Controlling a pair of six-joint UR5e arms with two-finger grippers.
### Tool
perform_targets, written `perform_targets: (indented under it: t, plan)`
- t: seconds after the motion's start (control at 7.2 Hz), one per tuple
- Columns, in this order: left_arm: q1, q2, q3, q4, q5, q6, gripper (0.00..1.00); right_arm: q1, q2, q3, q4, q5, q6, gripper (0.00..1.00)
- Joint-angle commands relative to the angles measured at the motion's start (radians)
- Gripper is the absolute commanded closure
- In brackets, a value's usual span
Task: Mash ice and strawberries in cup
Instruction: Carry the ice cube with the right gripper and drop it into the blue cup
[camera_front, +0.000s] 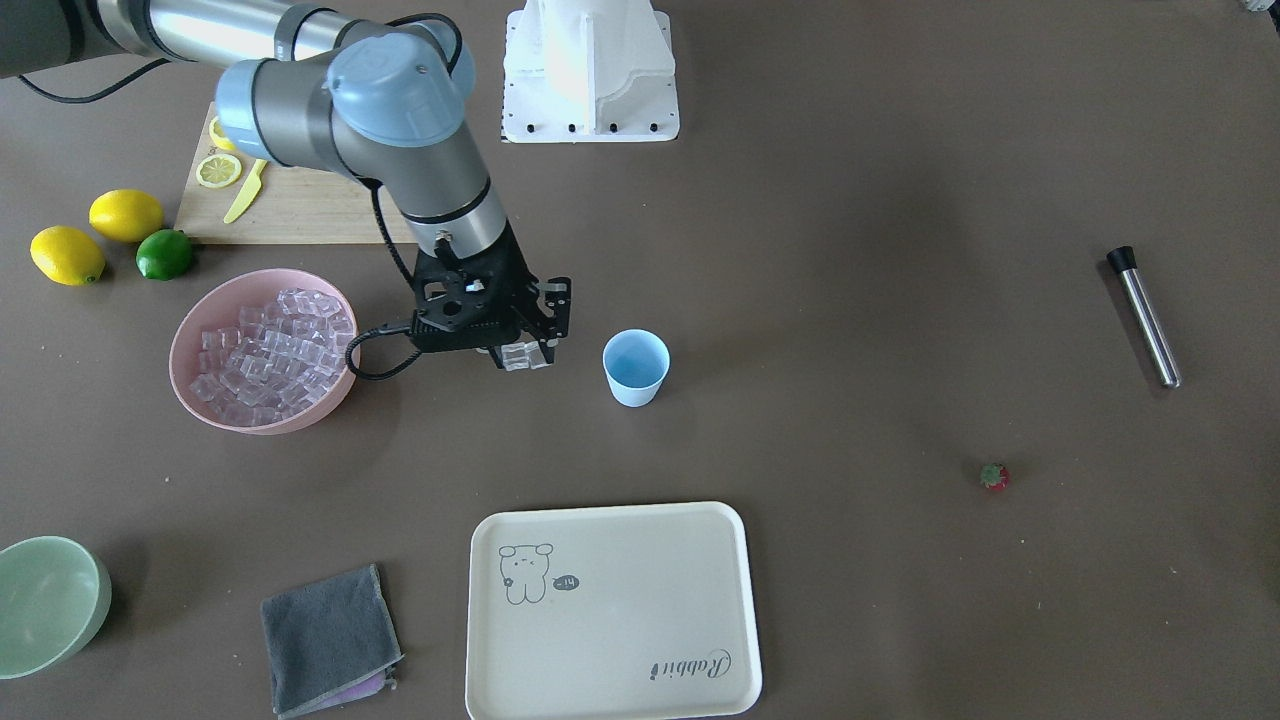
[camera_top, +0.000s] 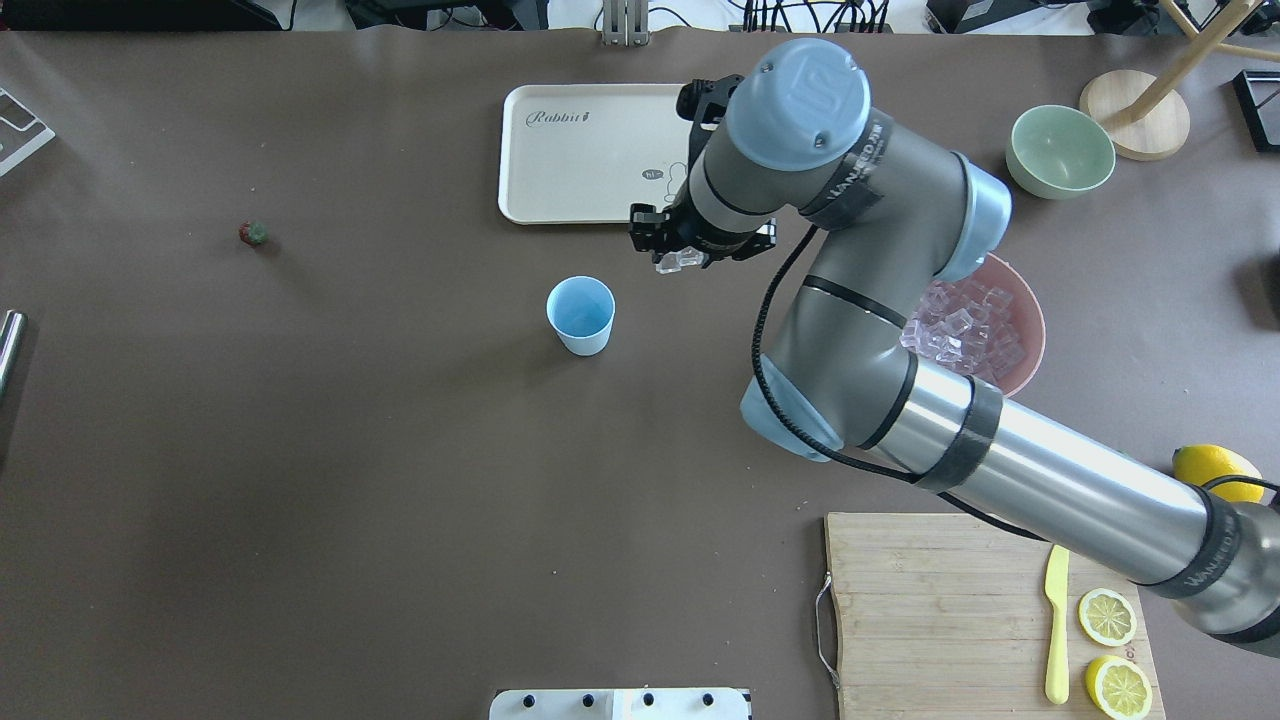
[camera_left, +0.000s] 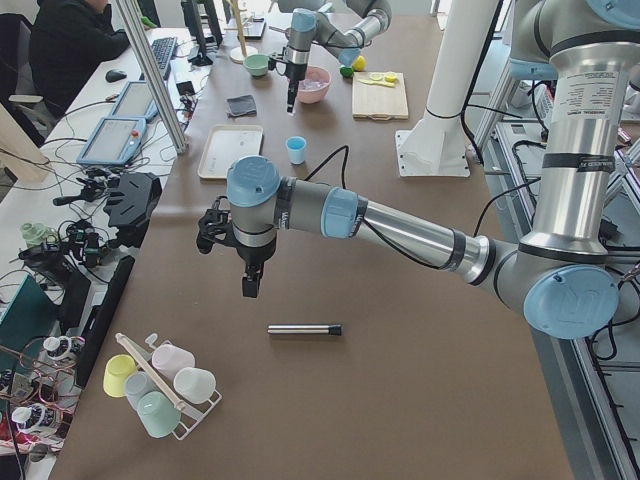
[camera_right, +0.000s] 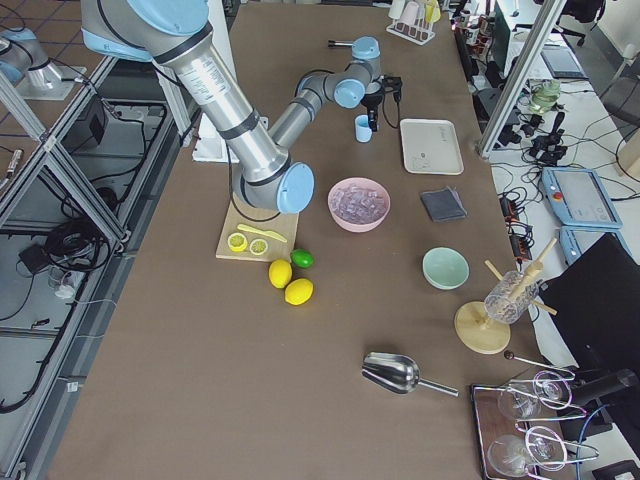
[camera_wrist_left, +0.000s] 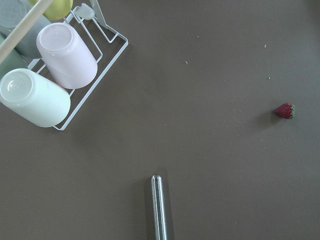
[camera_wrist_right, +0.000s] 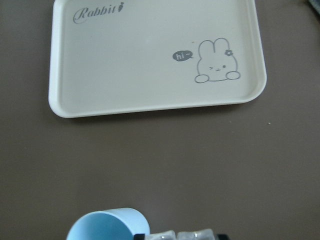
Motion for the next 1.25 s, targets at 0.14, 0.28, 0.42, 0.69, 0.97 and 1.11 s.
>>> perform_targets:
  t: [0.14,0.28,0.42,0.69,0.97,1.11]
  plan:
    - [0.0,0.0,0.011,0.0,0.0,0.005,0.02,-0.088,0.128,-0.117,0.008,-0.105,0.099,0.68]
    - [0.0,0.0,0.012,0.0,0.0,0.005,0.01,-0.087,0.121,-0.12,0.008,-0.106,0.09,0.68]
    - [0.0,0.0,0.011,0.0,0.0,0.004,0.02,-0.088,0.116,-0.118,0.008,-0.104,0.09,0.68]
    - [0.0,0.0,0.009,0.0,0.0,0.004,0.02,-0.09,0.11,-0.11,0.008,-0.104,0.09,0.29]
    - [0.002,-0.002,0.011,0.0,0.0,0.002,0.01,-0.091,0.104,-0.107,0.008,-0.106,0.082,0.14]
    - [0.002,-0.002,0.011,0.0,0.0,0.002,0.01,-0.091,0.104,-0.103,0.007,-0.104,0.07,0.14]
